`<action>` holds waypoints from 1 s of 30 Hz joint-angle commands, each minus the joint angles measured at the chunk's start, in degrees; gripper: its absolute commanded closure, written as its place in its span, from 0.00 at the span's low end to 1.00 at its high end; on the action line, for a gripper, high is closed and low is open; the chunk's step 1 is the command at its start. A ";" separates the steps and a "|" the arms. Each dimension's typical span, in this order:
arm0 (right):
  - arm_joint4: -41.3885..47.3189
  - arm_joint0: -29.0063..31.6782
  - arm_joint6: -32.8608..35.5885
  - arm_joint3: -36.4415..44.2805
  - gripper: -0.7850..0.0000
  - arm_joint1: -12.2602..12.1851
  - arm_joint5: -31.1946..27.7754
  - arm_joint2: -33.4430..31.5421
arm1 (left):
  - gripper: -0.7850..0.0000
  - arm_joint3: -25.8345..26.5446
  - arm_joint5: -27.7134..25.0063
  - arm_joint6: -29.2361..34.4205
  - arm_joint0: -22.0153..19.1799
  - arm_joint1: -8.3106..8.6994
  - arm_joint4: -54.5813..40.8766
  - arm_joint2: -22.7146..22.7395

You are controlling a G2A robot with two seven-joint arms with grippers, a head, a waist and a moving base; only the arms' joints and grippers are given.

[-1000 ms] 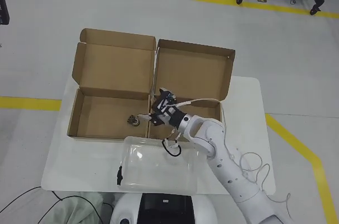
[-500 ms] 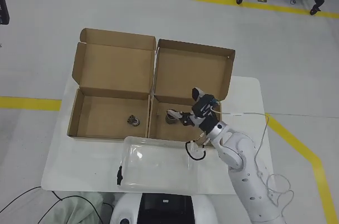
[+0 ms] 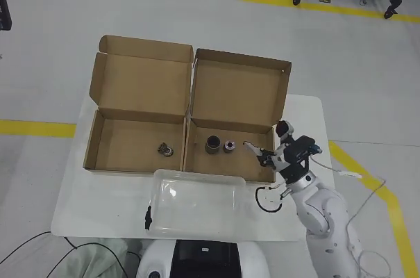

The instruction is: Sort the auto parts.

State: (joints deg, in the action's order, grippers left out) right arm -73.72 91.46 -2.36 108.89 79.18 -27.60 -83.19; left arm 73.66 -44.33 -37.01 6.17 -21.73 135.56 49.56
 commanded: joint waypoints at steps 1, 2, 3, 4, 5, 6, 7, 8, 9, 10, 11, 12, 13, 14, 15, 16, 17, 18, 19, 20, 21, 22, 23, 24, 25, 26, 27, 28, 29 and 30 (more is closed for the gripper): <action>0.19 2.33 -2.09 1.18 0.00 -0.23 0.52 -1.72 | 0.00 0.00 0.00 0.00 0.00 0.00 0.00 0.00; 0.22 3.50 -3.05 1.82 0.00 -0.33 0.82 -2.48 | 0.00 0.00 0.00 0.00 0.00 0.00 0.00 0.00; 0.31 4.64 -4.01 2.46 0.00 -0.42 1.16 -3.18 | 0.00 0.00 0.00 0.00 0.00 0.00 0.00 0.00; 0.44 5.65 -4.92 3.03 0.00 -0.50 1.52 -3.87 | 0.00 0.00 0.00 0.00 0.00 0.00 0.00 0.00; 0.31 6.61 -5.65 3.57 0.00 -0.59 1.81 -4.47 | 0.00 0.00 0.00 0.00 0.00 0.00 0.00 0.00; 0.30 7.51 -6.31 4.00 0.00 -0.66 2.09 -5.04 | 0.00 0.00 0.00 0.00 0.00 0.00 0.00 0.00; 0.26 8.33 -6.84 4.41 0.00 -0.74 2.45 -5.60 | 0.00 0.00 0.00 0.00 0.00 0.00 0.00 0.00; 0.25 9.08 -7.32 4.78 0.00 -0.79 2.99 -6.11 | 0.00 0.00 0.00 0.00 0.00 0.00 0.00 0.00; 0.30 9.78 -7.73 5.12 0.00 -0.84 3.50 -6.51 | 0.00 0.00 0.00 0.00 0.00 0.00 0.00 0.00; 0.35 10.48 -8.14 5.45 0.00 -0.87 4.00 -6.79 | 0.00 0.00 0.00 0.00 0.00 0.00 0.00 0.00; 0.42 11.12 -8.64 5.74 0.00 -0.90 4.45 -7.04 | 0.00 0.00 0.00 0.00 0.00 0.00 0.00 0.00; 0.59 11.74 -9.15 5.94 0.00 -0.92 4.93 -7.25 | 0.00 0.00 0.00 0.00 0.00 0.00 0.00 0.00; 0.72 12.32 -9.63 6.11 0.00 -0.94 5.30 -7.46 | 0.00 0.00 0.00 0.00 0.00 0.00 0.00 0.00; 0.86 12.90 -10.20 6.26 0.00 -0.97 5.70 -7.76 | 0.00 0.00 0.00 0.00 0.00 0.00 0.00 0.00; 1.07 13.52 -10.88 6.43 0.00 -0.99 6.02 -8.06 | 0.00 0.00 0.00 0.00 0.00 0.00 0.00 0.00; 1.22 14.19 -11.54 6.63 0.00 -1.02 6.46 -8.41 | 0.00 0.00 0.00 0.00 0.00 0.00 0.00 0.00; 1.25 14.88 -12.19 6.93 0.00 -1.04 6.97 -8.78 | 0.00 0.00 0.00 0.00 0.00 0.00 0.00 0.00; 1.29 15.59 -12.93 7.24 0.00 -1.05 7.57 -9.13 | 0.00 0.00 0.00 0.00 0.00 0.00 0.00 0.00; 1.43 16.27 -13.80 7.53 0.00 -1.05 8.11 -9.45 | 0.00 0.00 0.00 0.00 0.00 0.00 0.00 0.00; 1.58 16.90 -14.69 7.72 0.00 -1.05 8.59 -9.73 | 0.00 0.00 0.00 0.00 0.00 0.00 0.00 0.00; 1.72 17.46 -15.42 7.81 0.00 -1.05 9.06 -9.97 | 0.00 0.00 0.00 0.00 0.00 0.00 0.00 0.00; 1.80 17.87 -16.01 7.86 0.00 -1.05 9.43 -10.14 | 0.00 0.00 0.00 0.00 0.00 0.00 0.00 0.00; 1.89 18.12 -16.60 7.88 0.00 -1.06 9.62 -10.23 | 0.00 0.00 0.00 0.00 0.00 0.00 0.00 0.00; 1.91 18.24 -17.11 7.86 0.00 -1.07 9.71 -10.27 | 0.00 0.00 0.00 0.00 0.00 0.00 0.00 0.00; 1.92 18.24 -17.55 7.85 0.00 -1.08 9.69 -10.27 | 0.00 0.00 0.00 0.00 0.00 0.00 0.00 0.00; 1.92 18.24 -17.55 7.85 0.00 -1.08 9.69 -10.27 | 0.00 0.00 0.00 0.00 0.00 0.00 0.00 0.00; 1.93 18.27 -17.53 7.86 0.00 -1.08 9.72 -10.28 | 0.00 0.00 0.00 0.00 0.00 0.00 0.00 0.00; 1.93 18.26 -17.60 7.85 0.00 -1.08 9.72 -10.28 | 0.00 0.00 0.00 0.00 0.00 0.00 0.00 0.00; 1.93 18.24 -17.60 7.85 0.00 -1.09 9.70 -10.27 | 0.00 0.00 0.00 0.00 0.00 0.00 0.00 0.00; 1.93 18.24 -17.58 7.85 0.00 -1.09 9.69 -10.27 | 0.00 0.00 0.00 0.00 0.00 0.00 0.00 0.00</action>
